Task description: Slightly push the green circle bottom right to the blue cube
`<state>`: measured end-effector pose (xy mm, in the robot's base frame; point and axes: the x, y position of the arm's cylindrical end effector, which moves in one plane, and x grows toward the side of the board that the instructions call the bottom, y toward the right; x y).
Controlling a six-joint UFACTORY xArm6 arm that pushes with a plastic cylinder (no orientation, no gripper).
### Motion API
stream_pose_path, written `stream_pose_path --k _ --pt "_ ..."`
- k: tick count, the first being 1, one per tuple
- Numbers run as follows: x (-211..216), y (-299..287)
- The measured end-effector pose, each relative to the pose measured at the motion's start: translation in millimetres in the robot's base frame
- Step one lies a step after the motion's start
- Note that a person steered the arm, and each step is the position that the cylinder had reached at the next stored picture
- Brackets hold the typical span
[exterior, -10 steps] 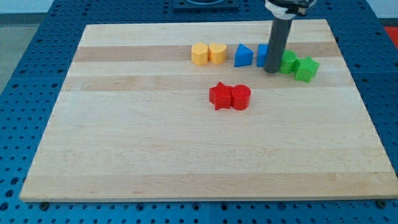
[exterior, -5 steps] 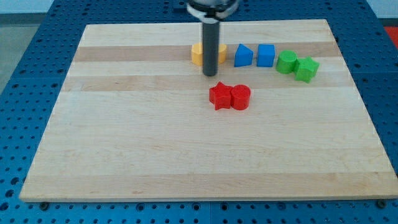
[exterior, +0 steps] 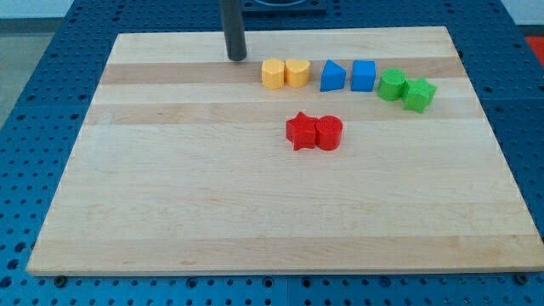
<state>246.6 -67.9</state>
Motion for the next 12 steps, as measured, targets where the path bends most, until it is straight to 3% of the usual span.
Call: stream_pose_path --k 3,6,9,12 --pt "-5.2 145.6" --pt "21.2 257.4" --pt "61.6 262.2" --pt "70.4 246.2"
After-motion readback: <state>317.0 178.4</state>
